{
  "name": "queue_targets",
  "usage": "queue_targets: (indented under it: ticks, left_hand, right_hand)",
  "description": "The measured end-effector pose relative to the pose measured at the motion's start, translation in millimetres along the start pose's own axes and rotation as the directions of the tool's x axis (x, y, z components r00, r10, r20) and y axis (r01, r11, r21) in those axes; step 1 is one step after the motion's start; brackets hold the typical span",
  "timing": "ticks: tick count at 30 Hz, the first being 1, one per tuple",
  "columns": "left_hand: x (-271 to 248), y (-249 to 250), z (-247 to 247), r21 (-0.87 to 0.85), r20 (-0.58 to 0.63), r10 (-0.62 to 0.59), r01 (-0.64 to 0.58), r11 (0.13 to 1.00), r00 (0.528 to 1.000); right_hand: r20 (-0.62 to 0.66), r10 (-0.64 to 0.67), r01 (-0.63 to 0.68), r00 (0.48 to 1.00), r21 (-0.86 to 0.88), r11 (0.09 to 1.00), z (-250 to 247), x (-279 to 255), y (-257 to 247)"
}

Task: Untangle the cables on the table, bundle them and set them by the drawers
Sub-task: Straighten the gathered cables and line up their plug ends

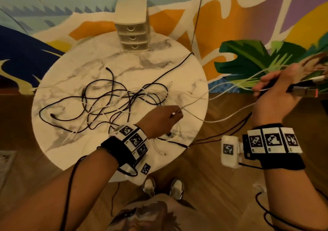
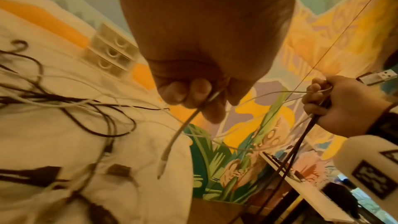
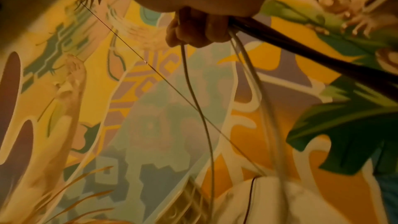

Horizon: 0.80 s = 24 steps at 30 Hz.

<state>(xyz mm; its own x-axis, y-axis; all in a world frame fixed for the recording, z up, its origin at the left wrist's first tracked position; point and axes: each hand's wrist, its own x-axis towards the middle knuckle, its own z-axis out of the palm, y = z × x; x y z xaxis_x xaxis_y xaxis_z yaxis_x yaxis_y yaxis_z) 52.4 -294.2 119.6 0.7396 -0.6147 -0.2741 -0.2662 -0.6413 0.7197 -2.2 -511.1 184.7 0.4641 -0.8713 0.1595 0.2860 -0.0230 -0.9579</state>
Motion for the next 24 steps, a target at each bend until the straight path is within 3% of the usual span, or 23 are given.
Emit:
queue_targets:
  ticks: [4, 8, 10, 14, 18, 19, 21, 24]
  left_hand:
    - [28.4, 12.9, 28.1, -0.001, -0.076, -0.043, 0.043, 0.999, 0.996]
    - [57.4, -20.5, 34.3, 0.207, -0.208, -0.276, 0.318, 0.925, 0.938]
    - [63.8, -40.8, 31.1, 0.292, -0.170, -0.372, 0.407, 0.865, 0.912]
    - [61.3, -55.0, 60.5, 0.409, 0.179, -0.336, 0.240, 0.880, 0.925]
    - [67.3, -4.1, 84.1, 0.195, 0.206, -0.164, 0.124, 0.973, 0.965]
    - [73.2, 14.8, 83.7, 0.095, 0.171, -0.103, 0.088, 0.992, 0.980]
    - [90.5, 44.7, 73.5, -0.025, -0.019, -0.001, 0.000, 1.000, 1.000]
    - [119.6, 71.9, 56.7, -0.059, -0.337, 0.092, -0.119, 0.991, 0.937]
  right_hand:
    - [0.041, 0.018, -0.015, 0.999, -0.071, 0.997, -39.9, 11.1, 5.1]
    - [0.126, 0.095, -0.080, 0.987, -0.121, 0.989, -60.9, 2.1, 12.0]
    - [0.168, 0.144, -0.117, 0.975, -0.161, 0.980, -66.3, -0.5, 14.9]
    - [0.178, 0.228, -0.177, 0.957, -0.265, 0.948, -76.3, 1.4, 24.3]
    - [0.180, 0.286, -0.200, 0.941, -0.385, 0.901, -105.1, 14.0, 39.5]
    - [0.163, 0.293, -0.193, 0.942, -0.452, 0.871, -118.7, 18.3, 44.4]
    - [0.111, 0.296, -0.177, 0.949, -0.591, 0.787, -148.0, 24.8, 55.7]
    - [0.061, 0.370, -0.222, 0.927, -0.707, 0.671, -189.6, 25.7, 70.4]
